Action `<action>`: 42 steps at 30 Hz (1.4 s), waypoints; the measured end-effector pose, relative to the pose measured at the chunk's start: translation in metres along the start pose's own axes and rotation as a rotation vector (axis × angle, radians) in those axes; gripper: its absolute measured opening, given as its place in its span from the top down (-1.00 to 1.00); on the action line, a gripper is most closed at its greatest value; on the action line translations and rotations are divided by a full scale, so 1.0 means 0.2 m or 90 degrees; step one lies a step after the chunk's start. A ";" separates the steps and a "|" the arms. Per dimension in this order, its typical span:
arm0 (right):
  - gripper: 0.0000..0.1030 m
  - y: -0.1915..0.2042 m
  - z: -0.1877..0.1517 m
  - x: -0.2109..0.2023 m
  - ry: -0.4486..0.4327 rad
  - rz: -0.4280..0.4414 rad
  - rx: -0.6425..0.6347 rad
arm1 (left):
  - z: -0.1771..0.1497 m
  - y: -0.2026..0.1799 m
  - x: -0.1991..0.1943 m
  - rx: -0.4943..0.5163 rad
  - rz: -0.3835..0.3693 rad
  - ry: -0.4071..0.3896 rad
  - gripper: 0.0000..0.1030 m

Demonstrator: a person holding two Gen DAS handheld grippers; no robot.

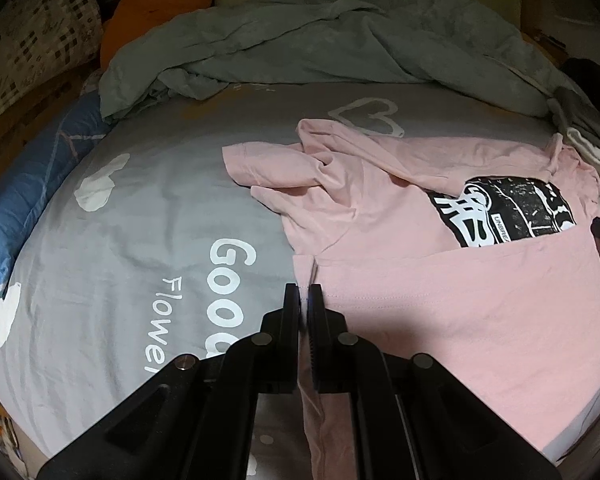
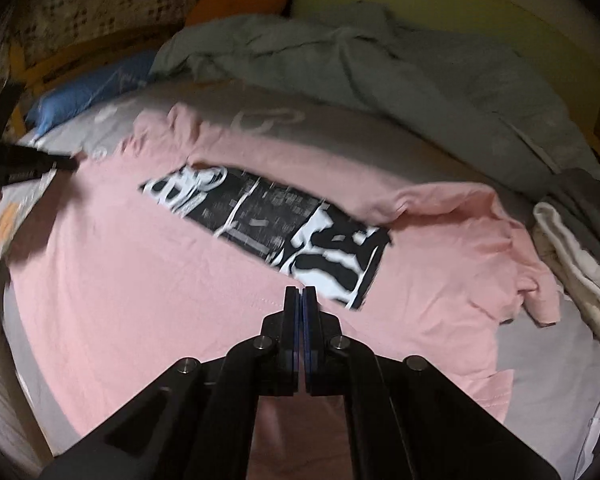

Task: Fold small clothes

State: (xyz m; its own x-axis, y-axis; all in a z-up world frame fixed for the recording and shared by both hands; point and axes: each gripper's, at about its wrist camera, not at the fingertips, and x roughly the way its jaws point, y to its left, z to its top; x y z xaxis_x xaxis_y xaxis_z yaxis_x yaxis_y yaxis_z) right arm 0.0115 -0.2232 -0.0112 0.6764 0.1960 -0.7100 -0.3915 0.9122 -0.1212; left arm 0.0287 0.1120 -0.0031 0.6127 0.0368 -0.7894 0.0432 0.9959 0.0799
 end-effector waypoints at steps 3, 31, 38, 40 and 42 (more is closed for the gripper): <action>0.99 -0.01 0.04 0.07 0.019 -0.004 0.009 | 0.00 0.00 0.02 0.002 0.003 0.008 0.92; 0.75 -0.69 -0.45 -0.20 0.077 -0.054 0.401 | -0.13 0.02 0.11 -0.043 0.078 0.059 -0.30; 0.74 -0.78 -0.46 -0.27 -0.012 0.049 0.481 | -0.13 0.02 0.09 -0.059 0.062 0.042 -0.30; 0.74 -0.80 -0.43 -0.24 -0.007 0.066 0.486 | -0.13 0.03 0.10 -0.064 0.055 0.044 -0.30; 0.74 -0.80 -0.41 -0.19 0.011 0.074 0.482 | -0.13 0.03 0.12 -0.074 0.043 0.047 -0.12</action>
State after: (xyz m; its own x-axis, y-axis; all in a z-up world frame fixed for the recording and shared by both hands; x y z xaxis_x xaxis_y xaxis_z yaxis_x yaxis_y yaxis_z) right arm -0.0029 -0.4058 -0.0225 0.6446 0.3062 -0.7005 0.0786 0.8849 0.4591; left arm 0.0234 0.1220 -0.0370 0.5507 0.1055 -0.8280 -0.0898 0.9937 0.0670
